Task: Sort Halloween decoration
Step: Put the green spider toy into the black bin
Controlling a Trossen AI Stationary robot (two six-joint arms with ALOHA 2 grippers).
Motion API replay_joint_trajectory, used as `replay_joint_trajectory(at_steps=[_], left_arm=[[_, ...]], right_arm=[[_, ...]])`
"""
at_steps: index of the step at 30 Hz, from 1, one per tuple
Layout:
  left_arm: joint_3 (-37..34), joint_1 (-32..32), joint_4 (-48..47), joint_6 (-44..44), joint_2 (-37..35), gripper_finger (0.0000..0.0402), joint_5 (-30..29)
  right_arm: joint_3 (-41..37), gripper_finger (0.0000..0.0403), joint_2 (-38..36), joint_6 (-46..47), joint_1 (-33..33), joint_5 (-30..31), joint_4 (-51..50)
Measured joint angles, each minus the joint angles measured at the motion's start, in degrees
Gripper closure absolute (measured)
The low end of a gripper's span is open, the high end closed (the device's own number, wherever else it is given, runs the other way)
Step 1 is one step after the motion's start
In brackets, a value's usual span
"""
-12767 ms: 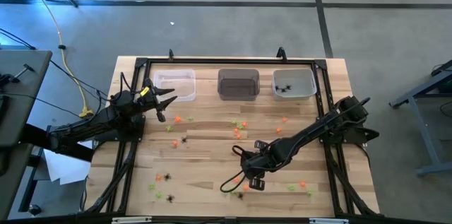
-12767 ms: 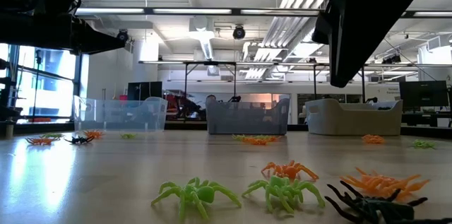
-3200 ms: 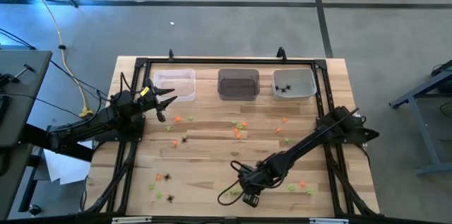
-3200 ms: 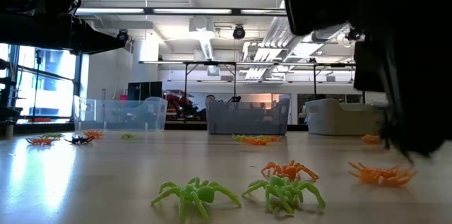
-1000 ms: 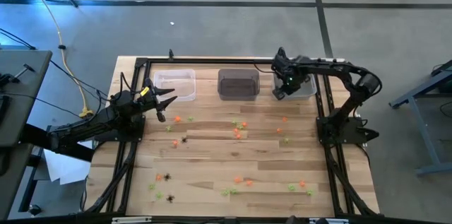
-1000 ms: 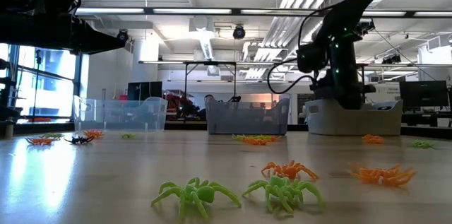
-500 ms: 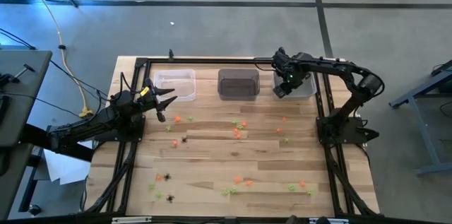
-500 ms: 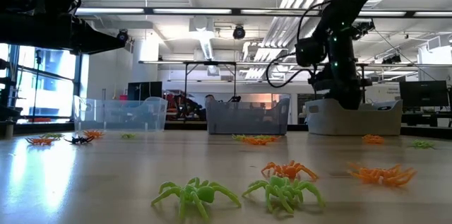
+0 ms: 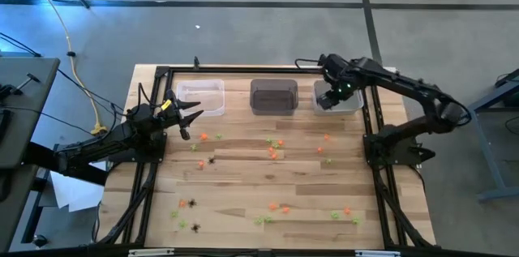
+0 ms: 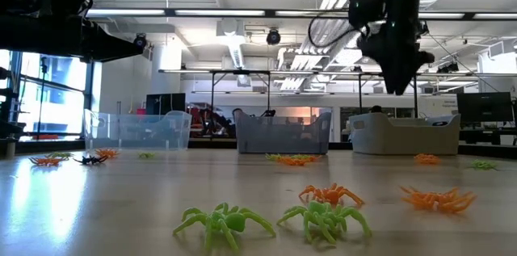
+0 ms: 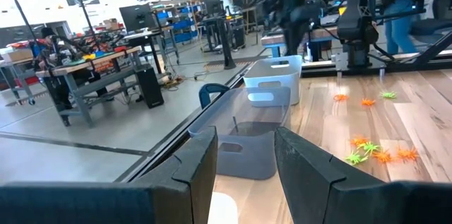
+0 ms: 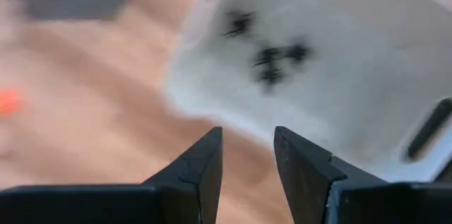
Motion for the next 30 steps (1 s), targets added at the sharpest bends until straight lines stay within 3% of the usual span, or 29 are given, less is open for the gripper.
replay_joint_trajectory(at_steps=[4,8,13,17,22,30], left_arm=[[-0.02,0.00,-0.01,0.00,0.01,0.0271,0.00],[0.00,0.00,-0.01,0.00,-0.01,0.0271,0.00],[0.00,0.00,0.01,0.00,0.01,0.0271,-0.02],[0.00,0.00,0.00,0.00,-0.01,0.0271,-0.01],[0.00,0.00,0.01,0.00,0.01,0.0271,0.00],[-0.02,0.00,-0.01,0.00,0.00,0.0271,0.00]], right_arm=[[-0.03,0.0277,-3.69,7.23,9.77,-5.35,1.79],[-0.08,0.0277,-4.41,15.34,24.52,-6.14,9.96],[-0.09,0.0277,-0.48,20.59,42.51,-3.55,32.14],[-0.09,0.0277,5.41,18.37,52.00,-0.37,51.01],[-0.09,0.0277,14.32,15.85,56.83,3.02,65.48],[-0.09,0.0277,20.67,13.81,55.64,8.07,69.00]])
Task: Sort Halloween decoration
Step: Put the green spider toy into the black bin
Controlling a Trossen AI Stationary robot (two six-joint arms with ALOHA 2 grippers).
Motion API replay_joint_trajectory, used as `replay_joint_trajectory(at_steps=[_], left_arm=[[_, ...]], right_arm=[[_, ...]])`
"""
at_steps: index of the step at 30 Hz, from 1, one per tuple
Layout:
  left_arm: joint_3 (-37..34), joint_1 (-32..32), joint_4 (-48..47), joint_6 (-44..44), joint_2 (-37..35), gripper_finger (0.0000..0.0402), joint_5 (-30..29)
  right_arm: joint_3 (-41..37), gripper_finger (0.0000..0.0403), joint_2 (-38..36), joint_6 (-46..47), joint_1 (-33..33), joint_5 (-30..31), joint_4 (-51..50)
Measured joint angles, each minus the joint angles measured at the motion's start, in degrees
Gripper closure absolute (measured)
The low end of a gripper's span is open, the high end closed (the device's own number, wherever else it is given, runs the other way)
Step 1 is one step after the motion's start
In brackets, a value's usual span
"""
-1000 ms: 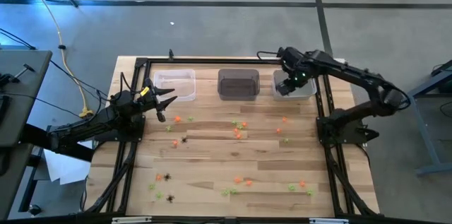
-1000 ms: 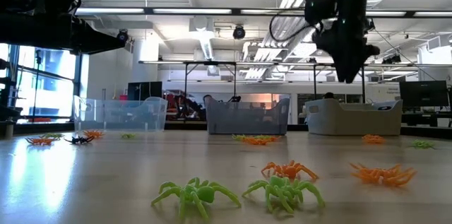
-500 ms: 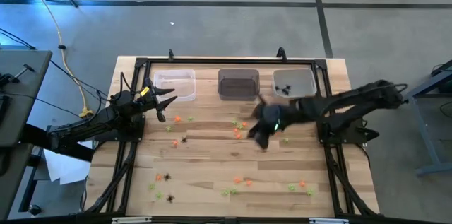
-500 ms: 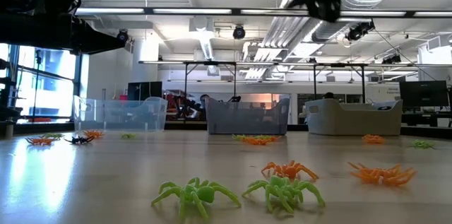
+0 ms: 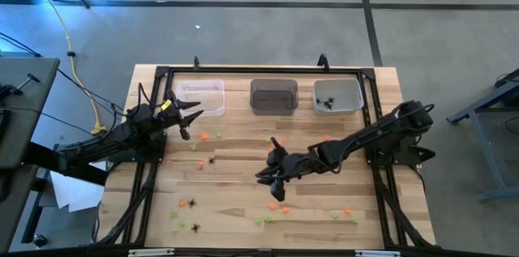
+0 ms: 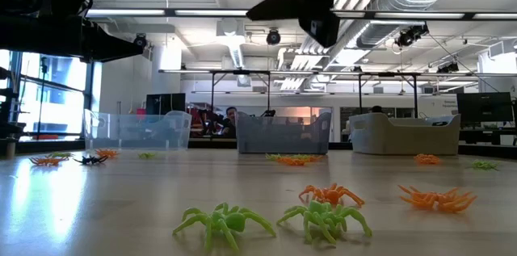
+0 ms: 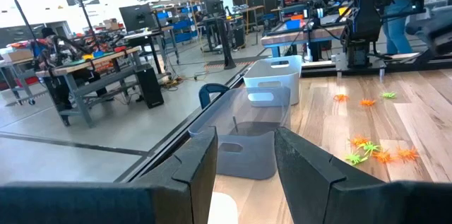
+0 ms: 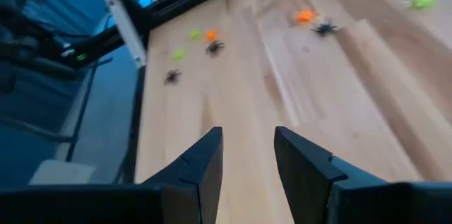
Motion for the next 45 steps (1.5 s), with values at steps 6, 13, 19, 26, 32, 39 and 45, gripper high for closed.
replay_joint_trajectory(at_steps=[6,13,19,26,32,39,45], left_arm=[[0.01,0.00,0.01,0.00,0.00,0.0271,-0.01],[0.02,0.00,0.02,0.00,0.00,0.0271,-0.02],[0.02,0.00,0.03,0.00,-0.01,0.0271,0.00],[0.01,0.00,0.00,0.00,-0.01,0.0271,0.00],[0.01,0.00,0.00,0.00,0.00,0.0271,0.00],[0.01,0.00,0.00,0.00,0.00,0.0271,0.00],[0.02,0.00,0.01,0.00,0.01,0.0271,-0.01]], right_arm=[[0.00,0.0277,-0.05,-0.71,0.46,0.40,-0.48],[0.00,0.0277,-1.30,10.19,4.16,4.01,-20.86],[0.00,0.0277,-5.89,24.69,8.74,8.87,-39.23],[0.00,0.0277,-7.30,41.72,11.25,7.74,-61.61],[-0.07,0.0277,-7.30,43.96,9.60,5.15,-71.08],[-5.66,0.0277,-7.31,39.53,4.55,-0.90,-68.03],[-9.99,0.0277,-8.99,36.20,0.96,-3.02,-63.03]])
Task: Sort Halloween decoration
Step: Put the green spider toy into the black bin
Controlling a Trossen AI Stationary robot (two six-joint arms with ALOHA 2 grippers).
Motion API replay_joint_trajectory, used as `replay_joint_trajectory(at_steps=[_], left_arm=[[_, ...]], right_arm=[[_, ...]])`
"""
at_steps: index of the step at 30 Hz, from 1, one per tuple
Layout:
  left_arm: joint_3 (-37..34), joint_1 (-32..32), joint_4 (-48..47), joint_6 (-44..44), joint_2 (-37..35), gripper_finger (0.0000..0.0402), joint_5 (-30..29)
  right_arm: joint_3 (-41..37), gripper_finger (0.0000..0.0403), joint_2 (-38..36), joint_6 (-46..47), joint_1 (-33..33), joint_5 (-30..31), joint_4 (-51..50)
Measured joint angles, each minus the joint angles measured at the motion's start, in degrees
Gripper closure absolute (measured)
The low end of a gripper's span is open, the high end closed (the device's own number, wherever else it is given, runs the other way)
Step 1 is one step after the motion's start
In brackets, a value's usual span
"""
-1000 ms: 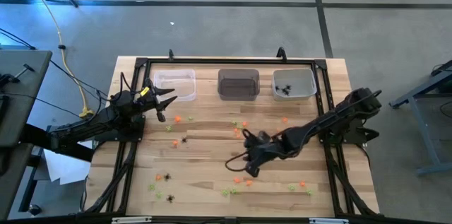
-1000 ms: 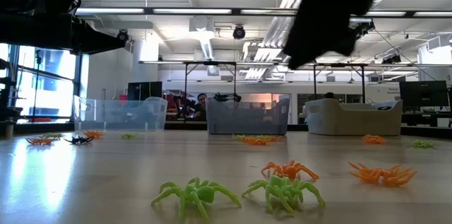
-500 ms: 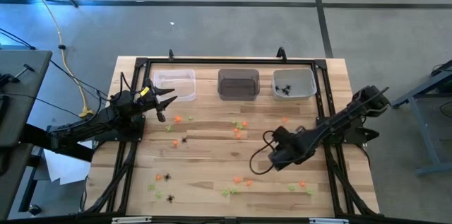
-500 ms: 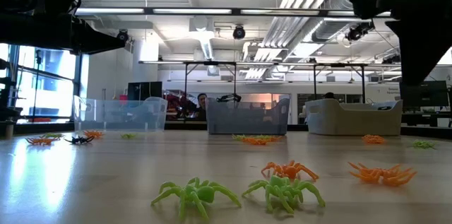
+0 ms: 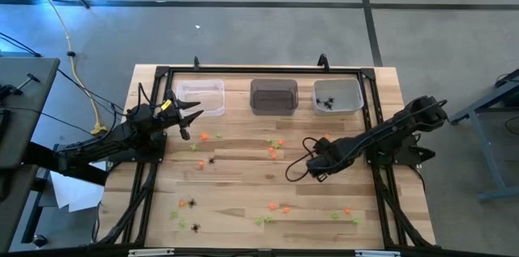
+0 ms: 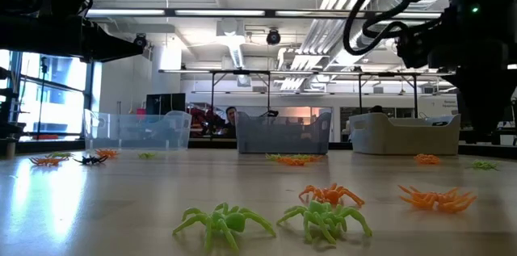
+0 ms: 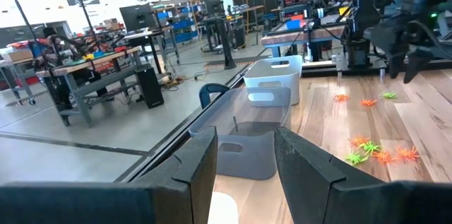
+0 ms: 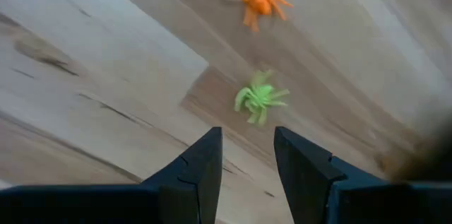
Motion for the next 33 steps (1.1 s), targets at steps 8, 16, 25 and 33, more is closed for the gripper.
replay_joint_trajectory(at_steps=[8,16,25,33], left_arm=[[0.00,0.00,0.00,0.00,0.01,0.0271,-0.18],[0.00,0.00,0.00,0.00,0.01,0.0271,-0.34],[0.00,0.00,0.00,0.00,0.01,0.0271,-0.42],[0.00,0.00,0.00,0.00,0.01,0.0271,-0.42]], right_arm=[[-8.21,0.0277,-4.05,-2.85,-3.91,-2.32,8.51],[-17.34,0.0277,-6.24,-4.96,-7.31,-6.69,20.90],[-17.38,0.0281,-5.90,-6.73,-7.80,-7.01,21.64],[-17.40,0.0372,-5.85,-7.25,-7.80,-6.75,21.44]])
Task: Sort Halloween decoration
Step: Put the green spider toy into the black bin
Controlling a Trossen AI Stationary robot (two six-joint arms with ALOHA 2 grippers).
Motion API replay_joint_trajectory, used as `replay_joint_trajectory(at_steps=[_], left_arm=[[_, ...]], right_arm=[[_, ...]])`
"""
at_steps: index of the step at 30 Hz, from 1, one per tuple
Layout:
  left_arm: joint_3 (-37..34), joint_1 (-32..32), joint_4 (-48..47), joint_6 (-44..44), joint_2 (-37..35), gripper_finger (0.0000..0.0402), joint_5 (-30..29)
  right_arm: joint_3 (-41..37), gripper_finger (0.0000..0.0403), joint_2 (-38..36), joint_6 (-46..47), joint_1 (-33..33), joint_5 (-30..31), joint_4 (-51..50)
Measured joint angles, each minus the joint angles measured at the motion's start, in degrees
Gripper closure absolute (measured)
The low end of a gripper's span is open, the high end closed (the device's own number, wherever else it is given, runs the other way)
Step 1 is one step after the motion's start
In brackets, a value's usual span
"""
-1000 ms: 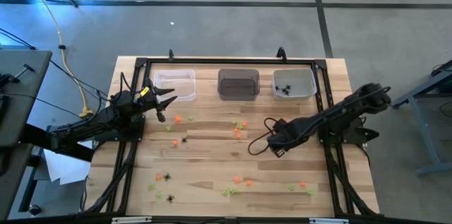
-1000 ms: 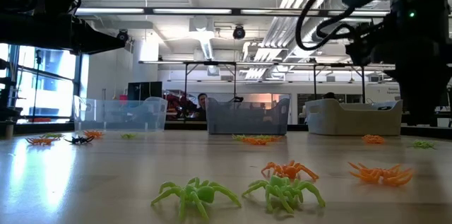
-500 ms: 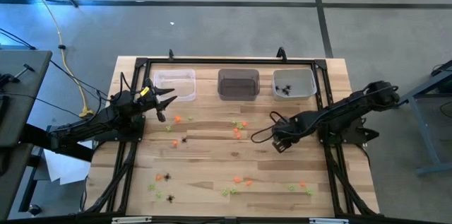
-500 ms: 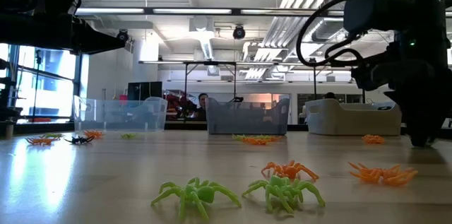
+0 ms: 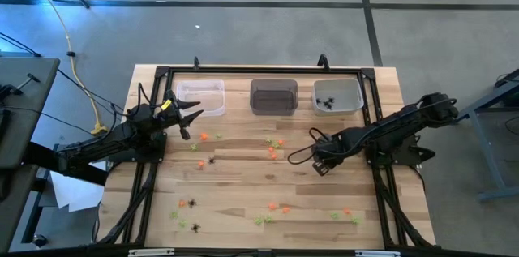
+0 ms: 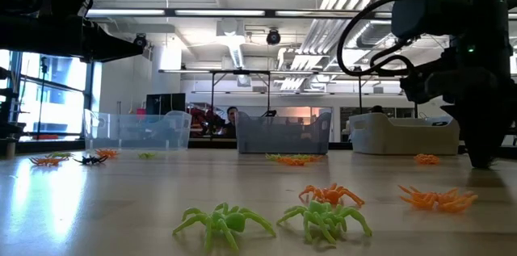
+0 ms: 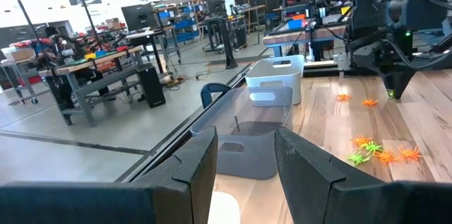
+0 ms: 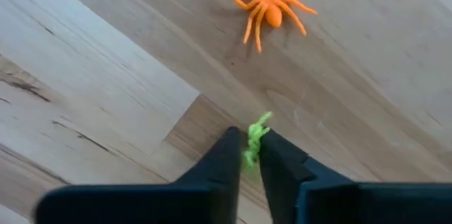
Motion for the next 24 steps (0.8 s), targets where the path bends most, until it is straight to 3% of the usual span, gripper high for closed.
replay_joint_trajectory(at_steps=[3,10,18,24], left_arm=[[0.00,0.00,0.00,0.00,0.00,0.0271,0.00],[-0.02,0.00,0.01,0.00,0.00,0.0271,0.00],[-0.01,0.00,0.01,0.00,0.00,0.0271,0.02],[-0.01,0.00,0.03,0.00,0.00,0.0271,0.02]], right_arm=[[0.00,0.0395,0.02,-0.02,0.00,0.00,0.04],[1.38,0.0399,-3.45,1.40,0.02,0.52,-2.45],[15.73,0.0398,-6.87,-1.83,-0.55,10.57,-17.09],[26.96,0.0396,-5.17,-12.35,-6.83,15.12,-20.68]])
